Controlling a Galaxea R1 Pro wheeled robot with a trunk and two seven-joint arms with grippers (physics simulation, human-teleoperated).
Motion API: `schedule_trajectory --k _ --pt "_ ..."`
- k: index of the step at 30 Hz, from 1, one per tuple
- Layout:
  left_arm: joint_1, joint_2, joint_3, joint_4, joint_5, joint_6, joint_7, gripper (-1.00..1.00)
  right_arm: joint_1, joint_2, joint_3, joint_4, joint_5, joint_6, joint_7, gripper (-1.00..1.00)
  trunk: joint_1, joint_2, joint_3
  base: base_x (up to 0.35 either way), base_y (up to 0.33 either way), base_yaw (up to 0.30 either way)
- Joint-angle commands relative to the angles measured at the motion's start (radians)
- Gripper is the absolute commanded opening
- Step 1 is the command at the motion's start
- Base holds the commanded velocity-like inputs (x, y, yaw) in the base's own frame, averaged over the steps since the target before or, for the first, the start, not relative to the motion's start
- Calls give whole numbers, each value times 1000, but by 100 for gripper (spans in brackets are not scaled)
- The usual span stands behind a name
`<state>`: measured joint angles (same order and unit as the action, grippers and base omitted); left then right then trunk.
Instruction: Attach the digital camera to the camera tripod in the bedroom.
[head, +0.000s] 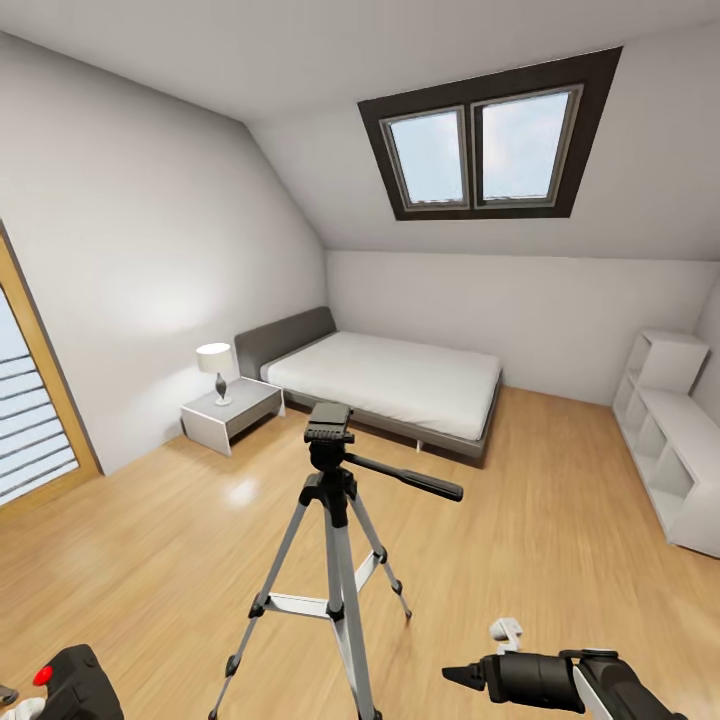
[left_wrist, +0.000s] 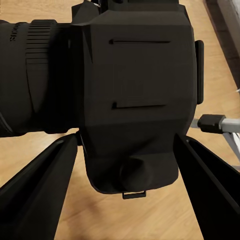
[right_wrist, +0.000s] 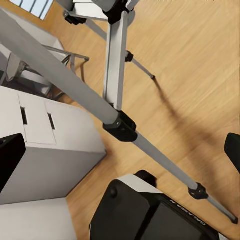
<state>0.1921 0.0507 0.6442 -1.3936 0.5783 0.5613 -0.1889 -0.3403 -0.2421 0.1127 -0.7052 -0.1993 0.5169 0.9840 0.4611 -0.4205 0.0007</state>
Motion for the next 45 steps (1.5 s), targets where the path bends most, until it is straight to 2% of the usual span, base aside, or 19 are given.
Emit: schedule_trajectory --k 1,3,7,8,10,11,12,13,18,20,23,24,29,30,31,34,40,42,45 --pt "0 0 1 -1 6 6 -3 -100 0 -1 5 -2 -9 6 -1 100 0 -1 0 0 2 0" --pt "0 0 1 -5 6 7 -4 -100 1 -1 5 -6 -8 0 0 100 0 -1 0 0 2 0" --pt "-4 18 1 -92 6 62 -10 -100 1 6 14 -11 1 -86 -27 100 0 -1 0 0 0 0" --pt "-43 63 1 -151 8 153 -11 -100 1 13 19 -12 5 -195 -73 100 0 -1 0 0 0 0" --pt "-96 96 -1 -172 10 216 -12 -100 1 22 23 -13 7 -257 -113 100 0 -1 0 0 0 0" --pt "-156 122 -13 -185 11 264 -13 -100 1 37 29 -15 10 -299 -154 100 0 -1 0 0 0 0" --pt "-185 131 -24 -190 11 280 -13 -100 1 47 34 -18 12 -313 -172 100 0 -1 0 0 0 0" --pt "-246 146 -57 -196 9 304 -11 -100 1 67 46 -32 18 -333 -203 100 0 -1 0 0 0 0" --pt "-411 162 -151 -200 6 336 1 -100 5 100 83 -112 58 -342 -266 100 0 -1 0 0 0 0" --pt "-529 162 -201 -162 3 328 15 -100 20 119 115 -218 107 -331 -337 100 0 -1 0 0 0 0" --pt "-608 161 -220 -109 1 296 25 -100 34 127 128 -307 132 -302 -370 100 0 -1 0 0 0 0" --pt "-646 161 -228 -81 1 266 35 -100 43 130 134 -362 142 -263 -383 100 0 -1 0 0 0 0" --pt "-712 160 -263 -46 -11 187 102 -100 64 137 171 -442 158 -184 -419 100 0 -1 0 0 0 0" --pt "-736 160 -295 -38 -20 145 138 -100 68 138 195 -457 163 -166 -447 100 0 -1 0 0 0 0" --pt "-736 160 -295 -38 -20 145 138 -100 68 138 195 -457 163 -166 -447 100 0 -1 0 0 0 0" --pt "-782 159 -349 -30 -28 97 188 -100 71 144 223 -470 164 -148 -485 100 0 -1 0 0 0 0" --pt "-868 161 -439 -23 -36 77 317 -100 74 161 243 -482 164 -101 -517 100 0 -1 0 0 0 0" --pt "-888 162 -471 -22 -37 76 344 -100 75 162 245 -491 163 -76 -520 100 0 -1 0 0 0 0" --pt "-907 163 -497 -22 -37 75 359 -100 77 164 245 -506 161 -47 -523 100 0 -1 0 0 0 0"
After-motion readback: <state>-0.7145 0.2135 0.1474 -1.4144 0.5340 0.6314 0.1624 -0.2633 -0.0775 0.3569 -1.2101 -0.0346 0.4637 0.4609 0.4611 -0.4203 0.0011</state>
